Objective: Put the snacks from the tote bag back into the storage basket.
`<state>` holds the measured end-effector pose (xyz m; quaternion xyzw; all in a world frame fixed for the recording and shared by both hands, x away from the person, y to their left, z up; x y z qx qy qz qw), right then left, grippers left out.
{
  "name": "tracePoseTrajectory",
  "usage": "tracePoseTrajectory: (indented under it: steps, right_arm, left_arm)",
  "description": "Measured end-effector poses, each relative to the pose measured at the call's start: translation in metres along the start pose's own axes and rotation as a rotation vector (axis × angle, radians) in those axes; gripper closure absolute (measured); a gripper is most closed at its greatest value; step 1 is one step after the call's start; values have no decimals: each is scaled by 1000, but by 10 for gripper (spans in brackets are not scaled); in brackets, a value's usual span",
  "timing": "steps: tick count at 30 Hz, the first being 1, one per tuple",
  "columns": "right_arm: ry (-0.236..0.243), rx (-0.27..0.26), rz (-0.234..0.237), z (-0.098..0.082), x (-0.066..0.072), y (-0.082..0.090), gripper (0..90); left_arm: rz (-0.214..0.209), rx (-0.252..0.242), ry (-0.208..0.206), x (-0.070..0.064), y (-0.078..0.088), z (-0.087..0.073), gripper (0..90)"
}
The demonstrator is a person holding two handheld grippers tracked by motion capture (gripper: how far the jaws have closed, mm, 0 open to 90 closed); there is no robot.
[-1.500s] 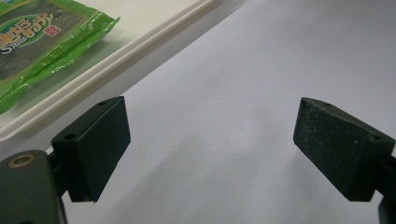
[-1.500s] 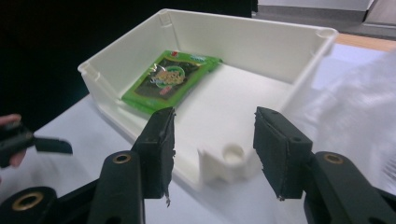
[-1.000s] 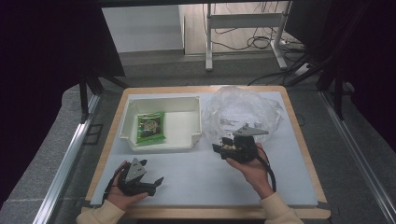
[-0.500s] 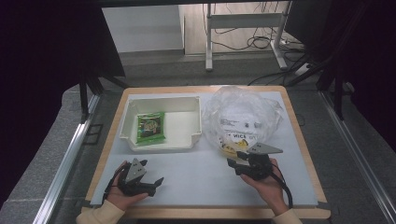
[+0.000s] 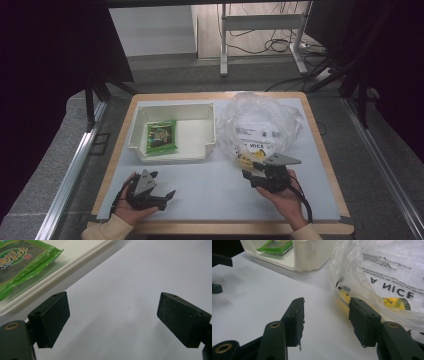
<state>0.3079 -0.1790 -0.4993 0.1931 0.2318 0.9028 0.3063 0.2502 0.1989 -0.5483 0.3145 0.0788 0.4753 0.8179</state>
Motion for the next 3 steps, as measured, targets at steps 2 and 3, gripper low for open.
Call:
tracePoseTrajectory:
  steps: [2, 3]
  right_arm:
    - [3, -1, -3, 0, 0, 0, 470]
    - [3, -1, -3, 0, 0, 0, 470]
  left_arm:
    - [-2, 1, 0, 0, 0, 0, 111]
    - [-2, 1, 0, 0, 0, 0, 111]
Point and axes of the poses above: each handheld gripper's, and its own axes: y roughly backward along the jaws, z roughly out of its top, x roughly to its left, the point moved 2 cm from there along -y, roughly forward along the jaws, and after that the axes turned 9 degrees about z, right-handed, at the moved point
